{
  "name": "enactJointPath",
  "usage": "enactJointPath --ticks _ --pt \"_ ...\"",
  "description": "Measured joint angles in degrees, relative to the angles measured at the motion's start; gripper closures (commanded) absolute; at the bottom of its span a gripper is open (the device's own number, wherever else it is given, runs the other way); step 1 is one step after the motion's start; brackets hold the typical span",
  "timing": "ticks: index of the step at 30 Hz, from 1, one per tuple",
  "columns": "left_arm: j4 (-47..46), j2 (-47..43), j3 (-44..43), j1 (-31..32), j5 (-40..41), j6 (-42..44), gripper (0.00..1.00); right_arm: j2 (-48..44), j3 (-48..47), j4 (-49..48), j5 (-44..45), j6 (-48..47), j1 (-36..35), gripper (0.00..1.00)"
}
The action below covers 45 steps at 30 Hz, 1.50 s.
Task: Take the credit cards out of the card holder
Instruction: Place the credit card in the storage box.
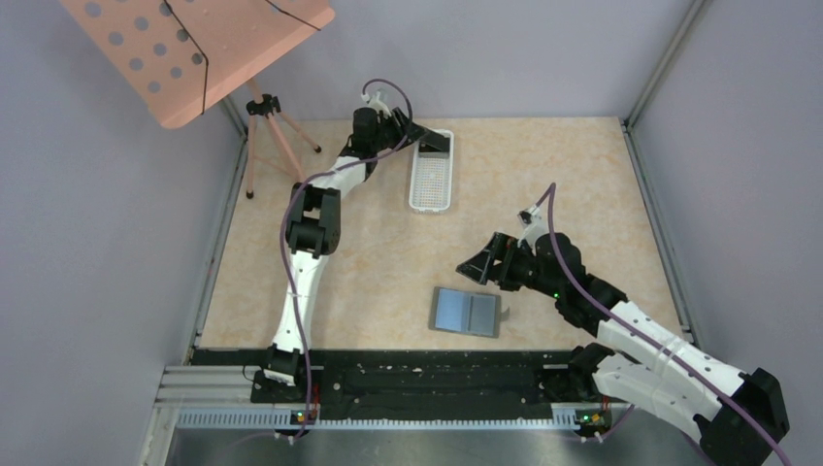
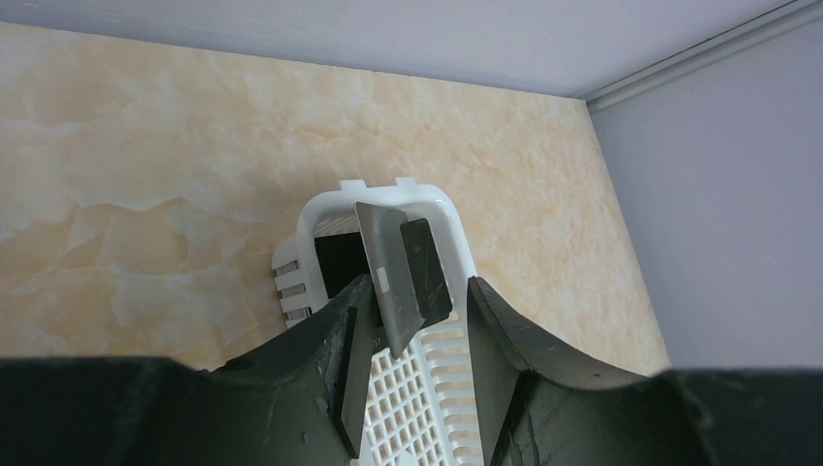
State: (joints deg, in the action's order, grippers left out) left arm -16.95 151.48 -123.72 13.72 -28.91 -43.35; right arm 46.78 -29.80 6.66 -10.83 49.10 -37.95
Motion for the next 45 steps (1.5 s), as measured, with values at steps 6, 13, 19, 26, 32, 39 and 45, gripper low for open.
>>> enactJointPath --ticks 6,13,19,26,32,39,45 --pt "-0.26 0.0 0.09 0.44 1.79 0.76 0.51 0.09 0.0 0.07 0.22 0.0 0.0 0.12" --pt "-0.28 0.0 0.09 0.57 3.28 2.14 0.44 0.09 0.0 0.09 0.24 0.0 0.0 0.12" --pt "-0.37 0.0 0.11 0.79 4.61 3.65 0.42 0.09 0.0 -0.09 0.24 0.0 0.0 0.12" --pt "-0.66 0.0 0.17 1.18 5.01 4.33 0.44 0.55 0.0 -0.74 0.22 0.02 0.0 0.12" --pt "-0.96 0.0 0.33 1.55 5.03 4.31 0.44 1.07 0.0 -1.18 0.22 0.02 0.0 0.12" --pt "-1.05 0.0 1.03 2.21 6.29 4.46 0.43 2.34 0.0 -1.81 0.2 0.02 0.0 0.12" --pt "-1.09 -0.24 1.44 2.4 7.43 5.66 0.39 2.51 0.0 -1.9 0.2 0.0 0.0 0.12"
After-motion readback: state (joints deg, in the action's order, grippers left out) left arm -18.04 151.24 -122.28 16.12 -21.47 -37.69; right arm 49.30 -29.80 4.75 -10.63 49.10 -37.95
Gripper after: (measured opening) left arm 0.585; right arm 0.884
